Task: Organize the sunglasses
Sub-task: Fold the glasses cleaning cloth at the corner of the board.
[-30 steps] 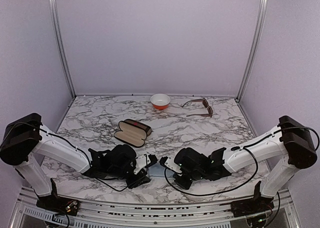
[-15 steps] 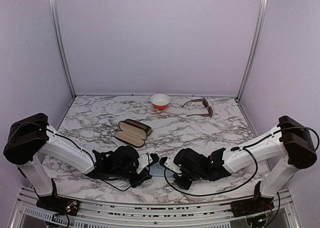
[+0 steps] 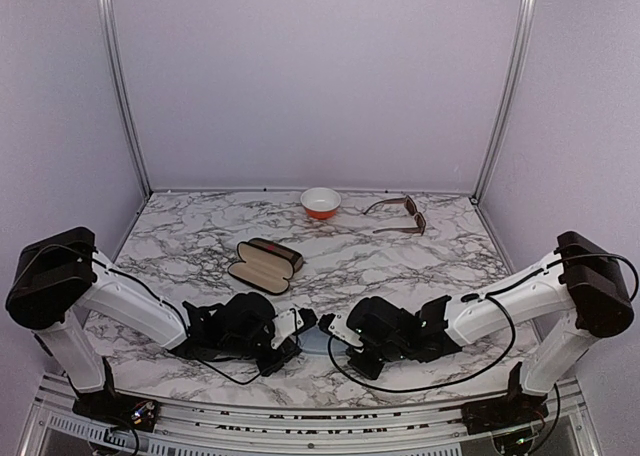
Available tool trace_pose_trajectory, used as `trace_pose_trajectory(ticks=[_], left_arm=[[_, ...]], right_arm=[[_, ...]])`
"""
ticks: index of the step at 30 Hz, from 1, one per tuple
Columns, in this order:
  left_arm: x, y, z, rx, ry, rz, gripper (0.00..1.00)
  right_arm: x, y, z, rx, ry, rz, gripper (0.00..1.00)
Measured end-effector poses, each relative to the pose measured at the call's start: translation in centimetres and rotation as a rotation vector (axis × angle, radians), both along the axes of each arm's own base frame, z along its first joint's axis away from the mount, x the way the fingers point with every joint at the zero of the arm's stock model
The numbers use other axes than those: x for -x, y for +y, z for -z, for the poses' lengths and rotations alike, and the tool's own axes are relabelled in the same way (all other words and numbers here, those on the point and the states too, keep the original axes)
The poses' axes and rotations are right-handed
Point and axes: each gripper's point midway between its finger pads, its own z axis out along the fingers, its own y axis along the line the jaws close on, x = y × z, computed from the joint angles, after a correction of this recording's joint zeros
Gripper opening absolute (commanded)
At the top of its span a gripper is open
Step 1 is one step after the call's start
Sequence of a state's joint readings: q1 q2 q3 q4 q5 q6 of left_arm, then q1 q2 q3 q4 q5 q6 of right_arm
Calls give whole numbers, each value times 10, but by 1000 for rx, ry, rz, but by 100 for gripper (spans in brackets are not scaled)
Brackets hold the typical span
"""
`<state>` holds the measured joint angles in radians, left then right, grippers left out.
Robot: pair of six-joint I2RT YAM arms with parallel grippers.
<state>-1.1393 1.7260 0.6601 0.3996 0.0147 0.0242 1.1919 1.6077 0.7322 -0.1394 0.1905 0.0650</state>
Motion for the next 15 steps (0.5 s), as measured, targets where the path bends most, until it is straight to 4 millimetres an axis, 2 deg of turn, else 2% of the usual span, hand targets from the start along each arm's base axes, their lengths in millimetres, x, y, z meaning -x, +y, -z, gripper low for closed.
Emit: trace_pose_trajectory(ticks=[8, 15], left_arm=[[9, 10, -2, -8, -25, 56, 3], [15, 15, 0, -28, -49, 109, 17]], right_arm=[[5, -1, 0, 9, 11, -1, 0], [10, 1, 0, 12, 13, -17, 0]])
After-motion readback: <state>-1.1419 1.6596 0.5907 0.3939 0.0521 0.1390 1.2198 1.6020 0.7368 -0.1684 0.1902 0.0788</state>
